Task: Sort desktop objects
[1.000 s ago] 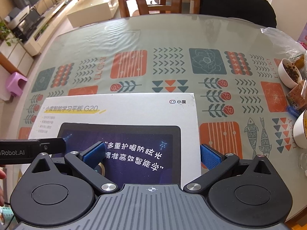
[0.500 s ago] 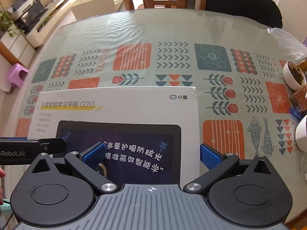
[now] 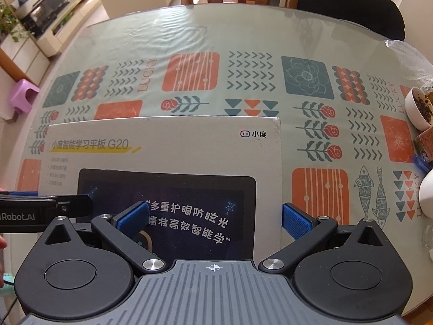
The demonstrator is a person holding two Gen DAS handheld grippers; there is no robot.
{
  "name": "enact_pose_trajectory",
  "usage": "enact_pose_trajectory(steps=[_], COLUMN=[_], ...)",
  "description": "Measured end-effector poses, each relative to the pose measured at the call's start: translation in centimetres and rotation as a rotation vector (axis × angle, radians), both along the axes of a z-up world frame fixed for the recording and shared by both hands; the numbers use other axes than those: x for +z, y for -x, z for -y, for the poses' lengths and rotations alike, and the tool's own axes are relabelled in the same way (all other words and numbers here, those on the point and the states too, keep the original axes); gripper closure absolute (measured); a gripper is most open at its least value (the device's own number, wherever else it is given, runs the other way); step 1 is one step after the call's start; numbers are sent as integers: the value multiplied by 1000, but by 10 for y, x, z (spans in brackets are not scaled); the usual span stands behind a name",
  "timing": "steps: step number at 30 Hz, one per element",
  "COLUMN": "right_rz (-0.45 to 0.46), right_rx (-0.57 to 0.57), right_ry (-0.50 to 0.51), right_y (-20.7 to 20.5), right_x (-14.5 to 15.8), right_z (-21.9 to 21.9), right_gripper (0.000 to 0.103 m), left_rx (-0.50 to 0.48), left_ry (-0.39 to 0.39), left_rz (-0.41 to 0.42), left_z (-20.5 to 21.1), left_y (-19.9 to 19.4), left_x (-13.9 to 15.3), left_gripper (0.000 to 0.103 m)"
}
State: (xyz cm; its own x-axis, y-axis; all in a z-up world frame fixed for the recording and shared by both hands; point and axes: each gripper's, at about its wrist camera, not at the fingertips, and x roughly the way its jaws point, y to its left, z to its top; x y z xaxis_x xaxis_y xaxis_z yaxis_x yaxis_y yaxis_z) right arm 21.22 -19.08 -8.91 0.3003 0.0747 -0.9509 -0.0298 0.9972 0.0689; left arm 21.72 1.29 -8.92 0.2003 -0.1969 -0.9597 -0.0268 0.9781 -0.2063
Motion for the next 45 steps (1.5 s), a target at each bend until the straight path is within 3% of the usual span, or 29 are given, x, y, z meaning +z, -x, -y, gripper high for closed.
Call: enact_pose_trajectory(steps=[7, 27, 45], right_rz=[18, 3, -34], right_rx=[-2, -10, -27], right_ry=[6, 34, 17], right_y=[-8, -9, -13], right_x=[7, 0, -20], right_z=[-4, -7, 1], right_gripper=[0, 0, 0], left_rx=[-5, -31, -62], left_ry=[-1, 21, -3], left_rz=[1, -22, -43], left_z=[-4, -6, 2], left_y=[-10, -14, -18], left_x=[8, -7, -21], left_gripper=[0, 0, 0])
